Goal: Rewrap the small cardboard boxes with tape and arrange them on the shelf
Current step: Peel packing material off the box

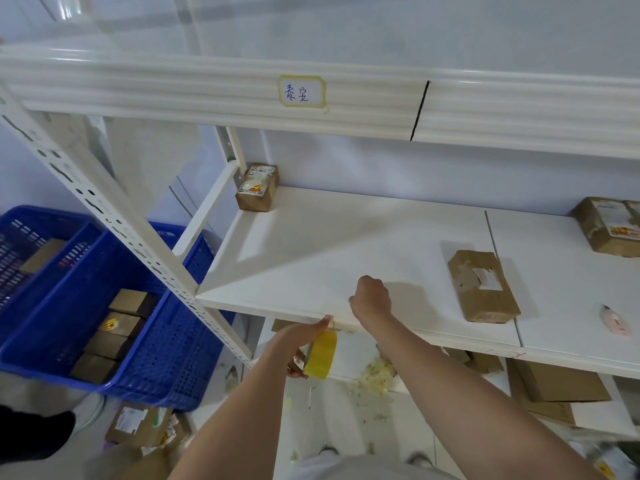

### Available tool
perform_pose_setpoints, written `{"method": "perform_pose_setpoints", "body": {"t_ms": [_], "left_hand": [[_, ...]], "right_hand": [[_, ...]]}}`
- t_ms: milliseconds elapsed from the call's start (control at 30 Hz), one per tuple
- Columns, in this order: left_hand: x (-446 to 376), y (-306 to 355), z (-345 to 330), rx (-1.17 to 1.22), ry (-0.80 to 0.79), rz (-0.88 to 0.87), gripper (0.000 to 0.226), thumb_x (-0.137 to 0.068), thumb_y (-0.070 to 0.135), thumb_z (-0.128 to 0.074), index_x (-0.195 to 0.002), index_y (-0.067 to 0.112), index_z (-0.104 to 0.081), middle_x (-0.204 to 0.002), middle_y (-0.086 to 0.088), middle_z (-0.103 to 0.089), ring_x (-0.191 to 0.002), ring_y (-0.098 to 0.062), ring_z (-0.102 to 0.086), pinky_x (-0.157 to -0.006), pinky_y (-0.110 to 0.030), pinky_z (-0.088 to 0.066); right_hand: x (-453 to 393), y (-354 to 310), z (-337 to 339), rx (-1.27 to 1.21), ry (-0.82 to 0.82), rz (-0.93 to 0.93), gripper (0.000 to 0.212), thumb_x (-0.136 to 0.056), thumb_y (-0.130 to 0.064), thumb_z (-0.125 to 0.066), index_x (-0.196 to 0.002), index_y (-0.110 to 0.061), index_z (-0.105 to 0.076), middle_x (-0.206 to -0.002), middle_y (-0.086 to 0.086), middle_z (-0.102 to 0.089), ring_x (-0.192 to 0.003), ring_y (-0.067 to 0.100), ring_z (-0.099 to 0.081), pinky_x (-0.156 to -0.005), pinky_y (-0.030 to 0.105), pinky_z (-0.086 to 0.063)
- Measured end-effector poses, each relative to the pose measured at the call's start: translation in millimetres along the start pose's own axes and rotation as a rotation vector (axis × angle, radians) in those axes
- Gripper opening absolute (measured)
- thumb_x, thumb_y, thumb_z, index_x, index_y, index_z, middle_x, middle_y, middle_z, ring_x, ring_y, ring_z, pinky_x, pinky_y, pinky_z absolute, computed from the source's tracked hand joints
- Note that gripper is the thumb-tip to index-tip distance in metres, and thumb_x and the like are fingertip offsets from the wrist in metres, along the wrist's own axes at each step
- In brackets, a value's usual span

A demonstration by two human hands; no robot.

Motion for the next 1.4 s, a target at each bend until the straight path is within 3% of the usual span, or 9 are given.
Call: {"method": "perform_pose_setpoints", "body": {"t_ms": [200, 367, 533, 633, 733, 800, 933, 1100, 1400], "left_hand": [[-15.5, 3.4, -5.7, 0.095, -0.049, -0.106, 0.108, -0.069, 0.09, -0.052, -0.146, 0.017, -0.037, -0.131, -0.013, -0.058, -0.104, -0.038, -0.068, -0.09, -0.043, -0.059], [-14.5, 11.2, -7.5, 0.036, -0.021, -0.162, 0.104, -0.081, 0.084, -0.044, -0.156, 0.013, -0.029, -0.154, -0.016, -0.042, -0.123, -0.039, -0.058, -0.098, -0.049, -0.055], [13.8, 22.2, 10.7, -0.259, 0.228, -0.132, 0.085, -0.087, 0.082, -0.037, -0.122, 0.006, -0.056, -0.107, -0.012, -0.072, -0.093, -0.026, -0.074, -0.087, -0.036, -0.06], [28.5, 49.3, 16.5, -0.363, 0.353, -0.222, 0.065, -0.097, 0.066, -0.043, -0.091, 0.004, -0.061, -0.066, -0.008, -0.066, -0.084, -0.022, -0.075, -0.087, -0.035, -0.057], [46.2, 83.5, 2.7, -0.288, 0.361, -0.406, 0.047, -0.102, 0.043, -0.054, -0.072, 0.006, -0.058, -0.055, -0.003, -0.057, -0.046, -0.017, -0.052, -0.06, -0.024, -0.048], [49.3, 93.7, -22.1, -0.167, 0.221, -0.437, 0.036, -0.101, 0.032, -0.057, -0.078, 0.005, -0.064, -0.061, -0.004, -0.062, -0.047, -0.015, -0.051, -0.052, -0.022, -0.043], [53.5, 109.8, -60.8, -0.036, 0.116, -0.627, 0.013, -0.096, 0.014, -0.062, -0.097, 0.006, -0.072, -0.084, -0.007, -0.068, -0.061, -0.018, -0.058, -0.058, -0.025, -0.051], [60.2, 115.3, -70.1, -0.073, 0.203, -0.744, 0.031, -0.094, 0.003, -0.049, -0.113, 0.01, -0.073, -0.09, -0.006, -0.065, -0.075, -0.023, -0.061, -0.069, -0.03, -0.057], [39.3, 121.7, -77.7, -0.445, 0.321, -0.839, 0.056, -0.094, -0.003, -0.045, -0.148, 0.01, -0.048, -0.15, -0.012, -0.045, -0.135, -0.028, -0.048, -0.104, -0.028, -0.043]], "right_hand": [[8.2, 58.3, 18.6, -0.387, 0.051, -0.139, 0.014, -0.094, -0.019, -0.055, -0.085, -0.007, -0.058, -0.081, 0.003, -0.061, -0.073, 0.024, -0.059, -0.063, 0.032, -0.049], [41.8, 117.7, -1.3, -0.649, -0.174, -0.391, 0.013, -0.092, -0.003, -0.055, -0.091, 0.007, -0.063, -0.075, 0.015, -0.066, -0.053, 0.025, -0.057, -0.047, 0.028, -0.051], [68.0, 149.9, -47.5, -0.897, -0.351, -0.565, 0.029, -0.086, -0.004, -0.069, -0.113, 0.004, -0.062, -0.103, 0.021, -0.066, -0.073, 0.033, -0.069, -0.062, 0.037, -0.062], [70.7, 148.9, -57.5, -1.133, -0.372, -0.595, 0.009, -0.087, 0.002, -0.068, -0.095, -0.001, -0.063, -0.094, 0.016, -0.056, -0.064, 0.026, -0.059, -0.057, 0.033, -0.057], [68.8, 141.5, -56.6, -1.342, -0.351, -0.63, 0.018, -0.093, 0.004, -0.061, -0.082, -0.009, -0.055, -0.077, 0.003, -0.05, -0.064, 0.019, -0.054, -0.057, 0.024, -0.051], [67.0, 138.9, -56.8, -1.471, -0.333, -0.667, 0.008, -0.097, 0.001, -0.058, -0.099, -0.007, -0.058, -0.091, 0.001, -0.059, -0.089, 0.021, -0.061, -0.077, 0.017, -0.052], [69.6, 132.3, -60.4, -1.622, -0.359, -0.659, 0.035, -0.098, 0.008, -0.049, -0.133, 0.008, -0.048, -0.134, 0.026, -0.053, -0.127, 0.041, -0.054, -0.106, 0.044, -0.047], [75.5, 121.5, -59.4, -1.608, -0.385, -0.645, 0.032, -0.096, 0.011, -0.052, -0.128, 0.005, -0.05, -0.14, 0.027, -0.051, -0.128, 0.043, -0.053, -0.106, 0.048, -0.047], [75.4, 108.7, -56.3, -1.611, -0.378, -0.64, 0.027, -0.097, 0.011, -0.048, -0.122, 0.009, -0.057, -0.138, 0.028, -0.054, -0.125, 0.036, -0.059, -0.101, 0.04, -0.053]]}}
Point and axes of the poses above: each hand's wrist, its own x-axis away from the middle knuckle, its own z-axis out of the back of the hand, y = z × x, the point moved 8 cm from there along -x, towards the middle knuckle
